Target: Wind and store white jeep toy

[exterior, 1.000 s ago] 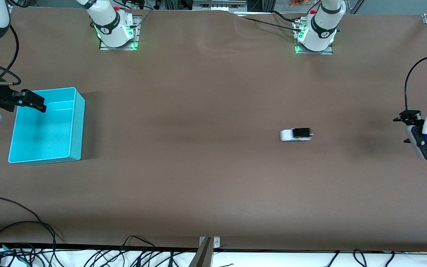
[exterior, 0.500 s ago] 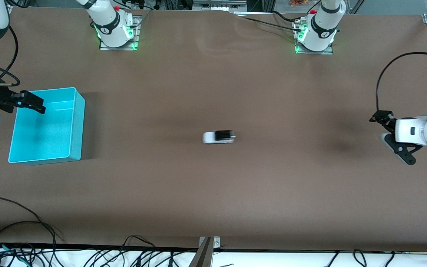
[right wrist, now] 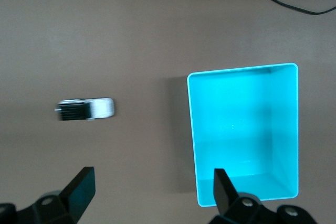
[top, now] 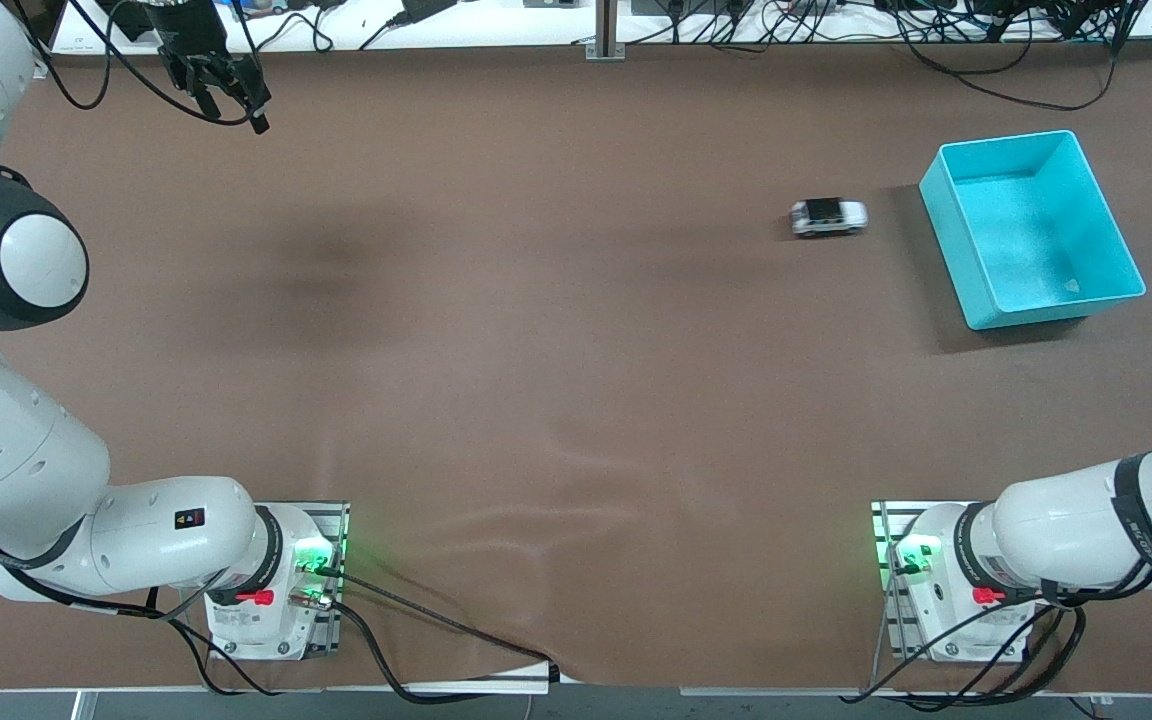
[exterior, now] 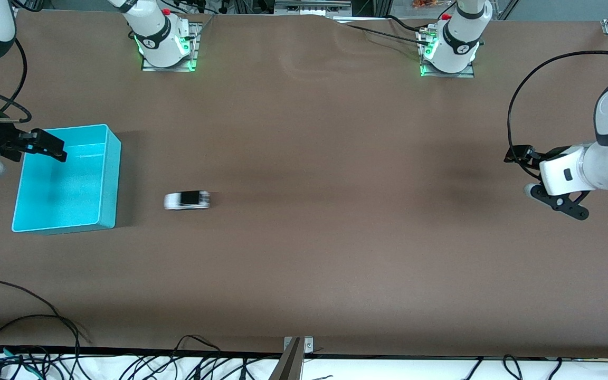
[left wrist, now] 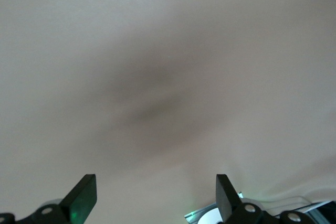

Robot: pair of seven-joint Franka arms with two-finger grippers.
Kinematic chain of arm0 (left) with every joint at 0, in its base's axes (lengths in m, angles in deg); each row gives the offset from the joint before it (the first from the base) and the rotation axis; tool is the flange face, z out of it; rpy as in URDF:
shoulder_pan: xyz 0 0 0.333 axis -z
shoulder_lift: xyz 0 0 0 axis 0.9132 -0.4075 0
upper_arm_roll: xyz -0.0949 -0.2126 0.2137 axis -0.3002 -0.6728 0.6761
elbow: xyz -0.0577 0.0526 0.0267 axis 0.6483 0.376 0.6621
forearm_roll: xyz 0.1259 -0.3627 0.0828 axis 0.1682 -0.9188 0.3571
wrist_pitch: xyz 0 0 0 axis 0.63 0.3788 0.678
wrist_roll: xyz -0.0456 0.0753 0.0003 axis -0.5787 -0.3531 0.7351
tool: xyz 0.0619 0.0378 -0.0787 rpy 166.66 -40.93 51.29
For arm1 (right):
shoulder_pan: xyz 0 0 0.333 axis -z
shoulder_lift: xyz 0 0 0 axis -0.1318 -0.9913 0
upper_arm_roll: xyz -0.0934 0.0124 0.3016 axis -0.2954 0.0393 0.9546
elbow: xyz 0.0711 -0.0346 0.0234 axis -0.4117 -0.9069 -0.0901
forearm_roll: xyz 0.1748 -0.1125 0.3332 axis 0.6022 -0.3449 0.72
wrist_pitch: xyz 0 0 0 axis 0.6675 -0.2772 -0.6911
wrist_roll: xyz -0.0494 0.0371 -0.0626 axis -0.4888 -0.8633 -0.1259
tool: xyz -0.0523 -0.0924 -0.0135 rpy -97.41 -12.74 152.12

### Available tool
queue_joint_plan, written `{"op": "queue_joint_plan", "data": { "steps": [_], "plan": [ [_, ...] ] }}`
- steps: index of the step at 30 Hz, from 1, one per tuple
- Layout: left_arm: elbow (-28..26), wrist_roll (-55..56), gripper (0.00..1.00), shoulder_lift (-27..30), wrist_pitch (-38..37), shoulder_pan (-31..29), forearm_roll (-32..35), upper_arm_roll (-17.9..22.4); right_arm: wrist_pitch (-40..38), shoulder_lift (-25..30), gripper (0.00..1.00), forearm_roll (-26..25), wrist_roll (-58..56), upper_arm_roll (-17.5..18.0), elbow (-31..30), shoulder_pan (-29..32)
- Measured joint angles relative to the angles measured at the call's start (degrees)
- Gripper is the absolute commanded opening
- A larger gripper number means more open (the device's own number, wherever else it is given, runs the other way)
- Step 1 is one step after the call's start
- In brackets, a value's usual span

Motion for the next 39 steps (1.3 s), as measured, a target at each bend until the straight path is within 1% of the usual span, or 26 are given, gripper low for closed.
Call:
{"op": "queue_joint_plan", "data": {
  "steps": [3, 10, 15, 20, 24, 26, 29, 35, 39],
  "plan": [
    [0.7, 1.4, 1.0, 0.5, -1.1, -0.2, 0.0, 0.0, -0.1, -0.2, 1.0, 0.0, -3.2, 0.0, 0.0, -0.3],
    [4.2, 4.5, 1.0, 0.9, -5.5, -0.4, 0.0, 0.3, -0.2, -0.9, 1.0, 0.0, -15.0, 0.0, -0.1, -0.4],
    [5.3, 5.0, 1.0, 1.1, -6.5, -0.4, 0.1, 0.4, -0.2, -1.5, 1.0, 0.0, -20.3, 0.0, -0.1, -0.4],
    [5.5, 5.3, 1.0, 1.7, -5.9, -0.1, 0.2, 1.2, -0.1, -2.6, 1.0, 0.0, -28.4, 0.0, -0.1, -0.4],
    [5.3, 5.4, 1.0, 2.9, -0.5, 2.1, 0.2, 5.1, 0.7, -3.7, 1.0, 0.0, -35.0, 0.0, -0.1, -0.5],
    [4.7, 5.4, 1.0, 3.7, 2.8, 3.3, 0.2, 7.0, 1.2, -4.4, 1.0, 0.0, -38.1, 0.0, -0.1, -0.5],
    [3.2, 5.4, 1.0, 5.4, 6.8, 4.3, 0.2, 8.3, 2.2, -5.5, 1.0, 0.0, -43.2, 0.1, -0.2, -0.5],
    [-3.0, 6.0, 1.0, 10.7, 12.1, 5.4, 0.2, 8.6, 4.8, -8.5, 1.0, 0.0, -54.1, 0.1, -0.4, -0.5],
    [-7.9, 8.5, 1.0, 15.1, 13.8, 6.6, 0.2, 8.7, 7.5, -10.6, 1.0, 0.1, -60.2, 0.2, -1.4, -0.5]
  ]
}}
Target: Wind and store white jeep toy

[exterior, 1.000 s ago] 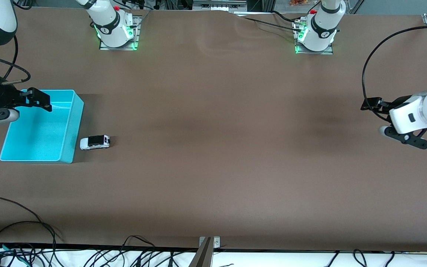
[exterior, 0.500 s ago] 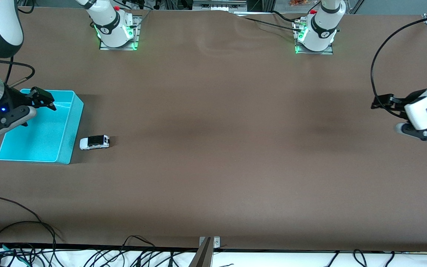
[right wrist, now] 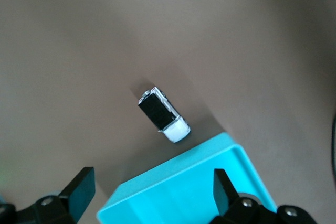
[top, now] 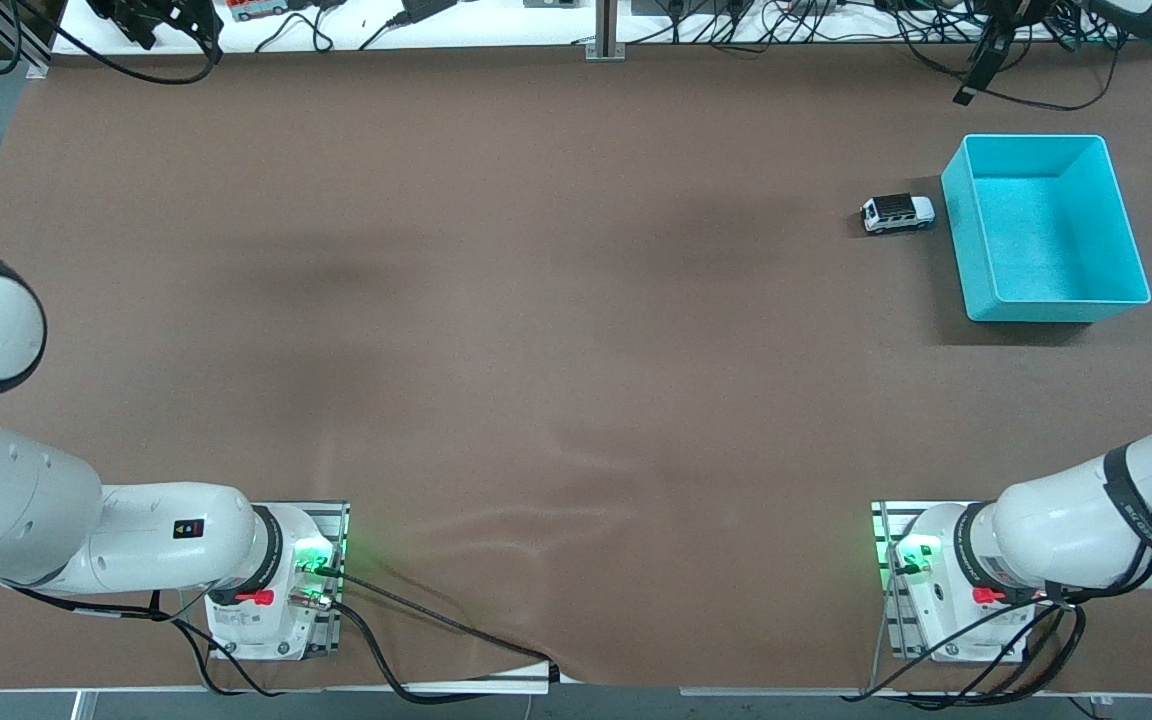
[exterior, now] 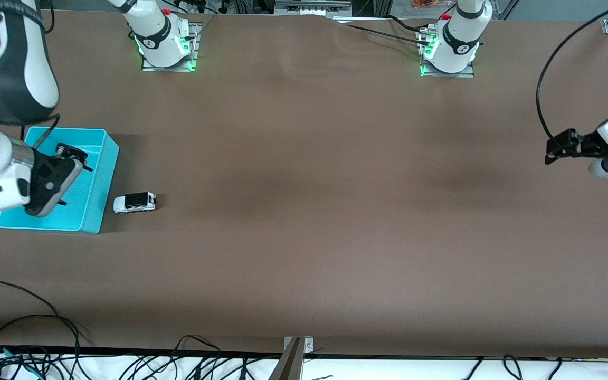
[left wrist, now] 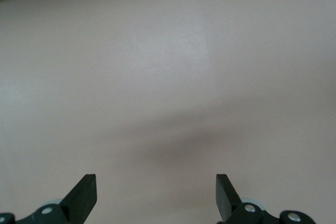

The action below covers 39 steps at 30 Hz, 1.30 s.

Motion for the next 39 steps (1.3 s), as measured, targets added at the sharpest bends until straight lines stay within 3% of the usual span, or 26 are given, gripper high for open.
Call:
{"op": "queue_joint_plan", "data": {
  "steps": [6, 12, 22, 29, 35, 39],
  "plan": [
    [-4.0, 4.4, 1.0, 4.9, 0.2, 2.9, -0.1, 0.0, 7.2, -2.6, 1.0, 1.3, -8.1, 0.0, -4.6, 0.0],
    [-5.0, 5.8, 1.0, 6.3, 0.0, 4.5, -1.1, 0.2, 16.6, -3.7, 1.0, 1.6, -14.6, 0.0, -12.2, 0.0],
    [-5.2, 5.9, 1.0, 6.3, -0.5, 9.2, -1.3, 6.1, 29.3, -5.5, 1.0, 1.6, -21.5, 0.0, -21.8, 0.0],
    [-5.2, 5.9, 1.0, 6.3, -1.0, 9.0, -1.3, 5.8, 34.5, -7.4, 1.0, 1.6, -25.8, 0.0, -24.0, 0.0],
    [-5.1, 5.9, 1.0, 6.3, -1.0, 6.2, -1.3, 2.4, 37.8, -9.0, 1.0, 1.6, -27.3, 0.0, -25.1, 0.1],
    [-5.0, 6.0, 1.0, 6.3, -1.2, 5.5, -1.3, 1.7, 40.3, -9.8, 0.83, 1.6, -27.7, -0.1, -26.1, 0.1]
  ]
}}
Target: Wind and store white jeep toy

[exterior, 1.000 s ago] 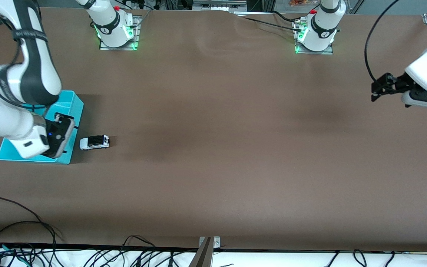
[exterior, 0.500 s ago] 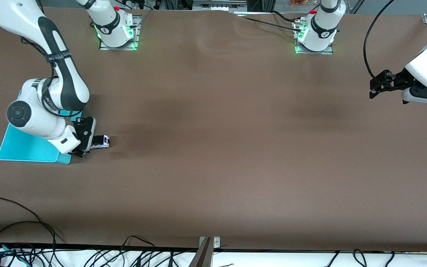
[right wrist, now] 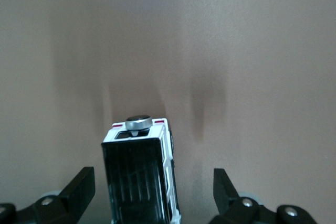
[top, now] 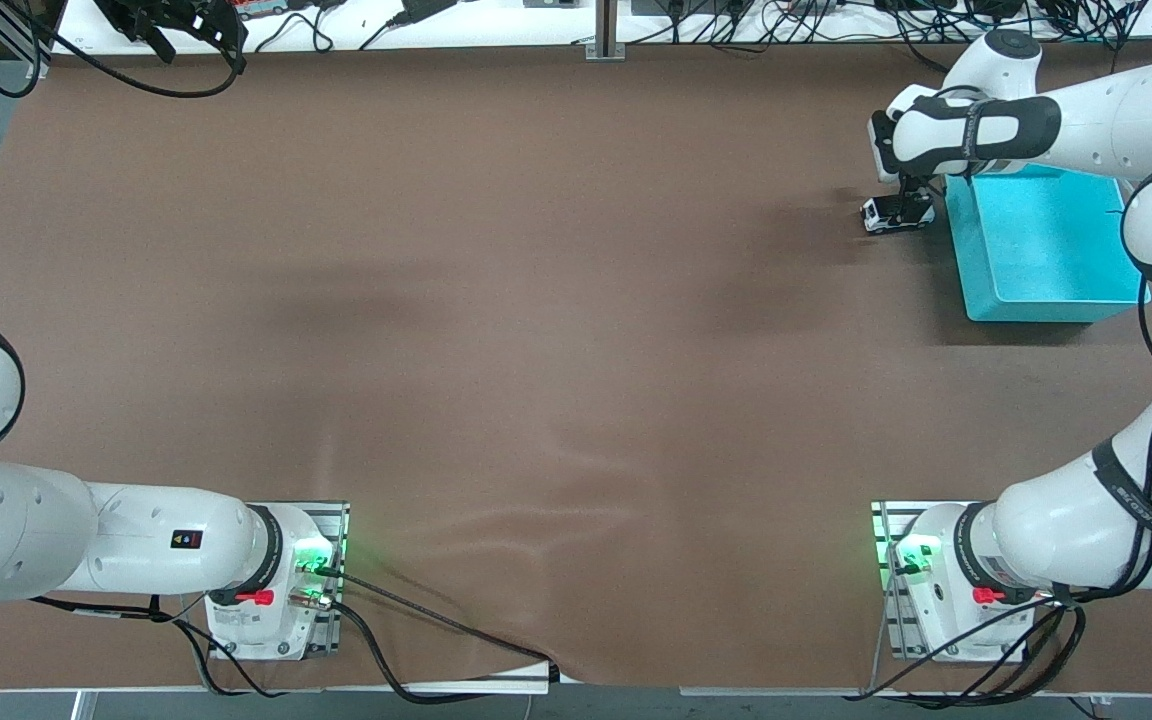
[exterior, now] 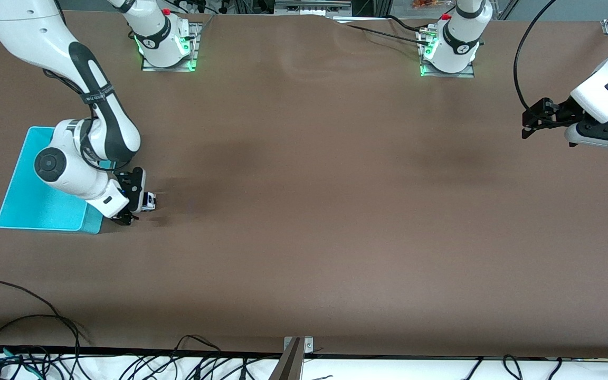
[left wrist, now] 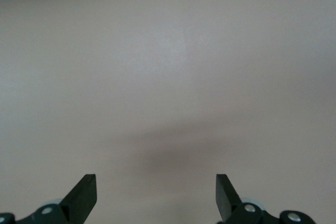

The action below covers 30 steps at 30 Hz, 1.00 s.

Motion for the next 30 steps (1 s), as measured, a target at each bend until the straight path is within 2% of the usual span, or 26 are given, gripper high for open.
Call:
{"op": "queue_joint_plan", "data": {
  "steps": [1, 7, 9, 13, 21, 30],
  "plan": [
    [0.0, 0.0, 1.0, 0.0, -0.1, -0.1, 0.0, 0.0, 0.4, -0.1, 0.79, 0.0, -0.1, 0.0, -0.2, 0.0],
    [0.8, 0.0, 1.0, 0.0, -1.7, -0.5, 0.0, 0.0, 0.9, -0.4, 0.29, 0.0, -1.0, -0.1, -0.3, 0.0],
    [1.3, 0.0, 1.0, 0.0, -2.4, -0.5, 0.0, 0.0, 0.9, -0.4, 0.17, 0.0, -1.1, -0.1, -0.3, 0.0],
    [1.9, 0.1, 1.0, 0.0, -3.4, -0.6, 0.0, 0.0, 0.9, -0.1, 0.13, 0.0, -1.1, -0.1, -0.3, 0.0],
    [2.1, 0.1, 1.0, 0.0, -4.0, -1.8, -1.8, 0.0, -0.4, 0.8, 0.13, 0.0, -1.1, 0.7, 0.7, -0.1],
    [2.1, 0.1, 1.0, -0.1, -4.1, -1.8, -2.3, -0.1, -12.3, 3.0, 0.13, 0.2, -0.5, 1.4, 8.4, -0.1]
  ]
}}
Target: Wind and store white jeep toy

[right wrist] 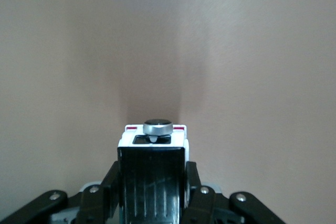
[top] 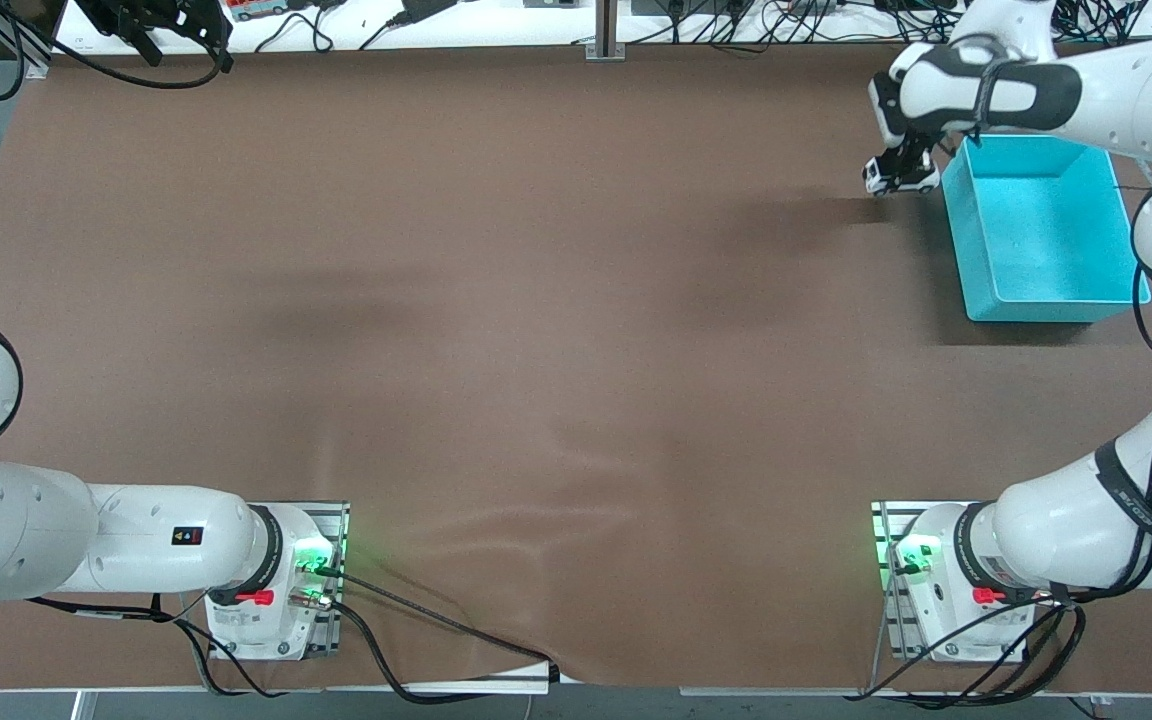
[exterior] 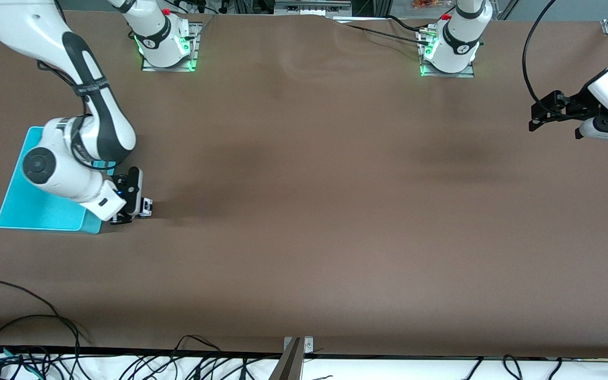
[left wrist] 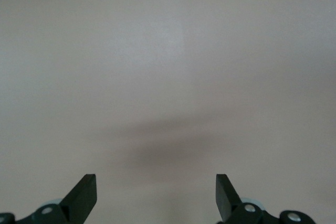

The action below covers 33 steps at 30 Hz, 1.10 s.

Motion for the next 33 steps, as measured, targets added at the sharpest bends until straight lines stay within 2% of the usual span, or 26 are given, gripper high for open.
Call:
{"op": "queue_joint_plan", "data": {
  "steps": [8, 18, 24, 33],
  "plan": [
    [0.3, 0.0, 1.0, 0.0, 0.0, 0.0, -0.1, -0.1, -9.8, 2.7, 0.13, 1.8, 0.3, -1.4, 7.0, 0.2],
    [2.2, 0.0, 1.0, 0.0, 0.0, 0.0, -0.1, -0.2, -17.5, 7.4, 0.13, 2.0, 0.1, -7.0, 7.9, 0.6],
    [2.4, 0.0, 1.0, 0.0, 0.0, 0.0, -0.1, -0.5, -18.4, 10.8, 0.13, 2.0, -0.9, -10.9, 3.8, 0.7],
    [2.4, 0.0, 1.0, 0.0, 0.0, -0.2, 0.0, -0.5, -11.1, 15.4, 0.13, 2.0, -9.5, -17.3, -8.1, 0.8]
  ]
}}
